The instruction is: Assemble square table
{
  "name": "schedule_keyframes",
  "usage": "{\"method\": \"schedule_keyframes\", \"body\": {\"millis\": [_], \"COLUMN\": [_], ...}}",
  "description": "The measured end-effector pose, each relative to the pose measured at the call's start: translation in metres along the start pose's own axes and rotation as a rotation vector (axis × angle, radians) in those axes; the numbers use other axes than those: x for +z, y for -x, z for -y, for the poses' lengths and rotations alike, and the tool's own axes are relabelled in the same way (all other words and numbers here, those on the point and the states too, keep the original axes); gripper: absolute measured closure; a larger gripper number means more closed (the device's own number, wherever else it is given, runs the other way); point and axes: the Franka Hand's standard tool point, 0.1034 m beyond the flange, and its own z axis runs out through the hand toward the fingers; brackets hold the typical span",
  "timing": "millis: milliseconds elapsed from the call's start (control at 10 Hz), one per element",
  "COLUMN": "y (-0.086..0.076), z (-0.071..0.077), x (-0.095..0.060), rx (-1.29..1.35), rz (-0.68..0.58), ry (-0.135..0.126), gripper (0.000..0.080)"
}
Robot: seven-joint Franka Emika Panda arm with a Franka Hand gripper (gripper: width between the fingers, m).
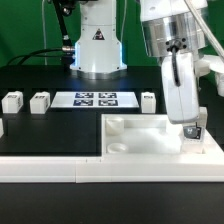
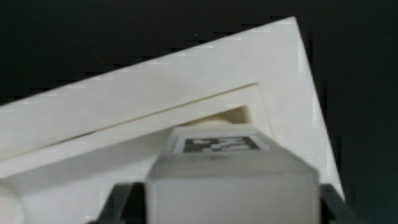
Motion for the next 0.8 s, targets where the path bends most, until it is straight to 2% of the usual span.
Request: {"method": "schedule_keyframes", "body": {"millis": [500,700,800], "y": [-0.0041,-0.0039,-0.0037], "z": [0.0036,0.0035,0.002], "x": [-0.0023,-0.0029,-0.0016], "rx": [0.241,0.224,0.205], "rz": [-0.002,-0.007,-0.009], "ry": [-0.012,-0.02,-0.015], "gripper": [0.0502,0.0501,0.0421]}}
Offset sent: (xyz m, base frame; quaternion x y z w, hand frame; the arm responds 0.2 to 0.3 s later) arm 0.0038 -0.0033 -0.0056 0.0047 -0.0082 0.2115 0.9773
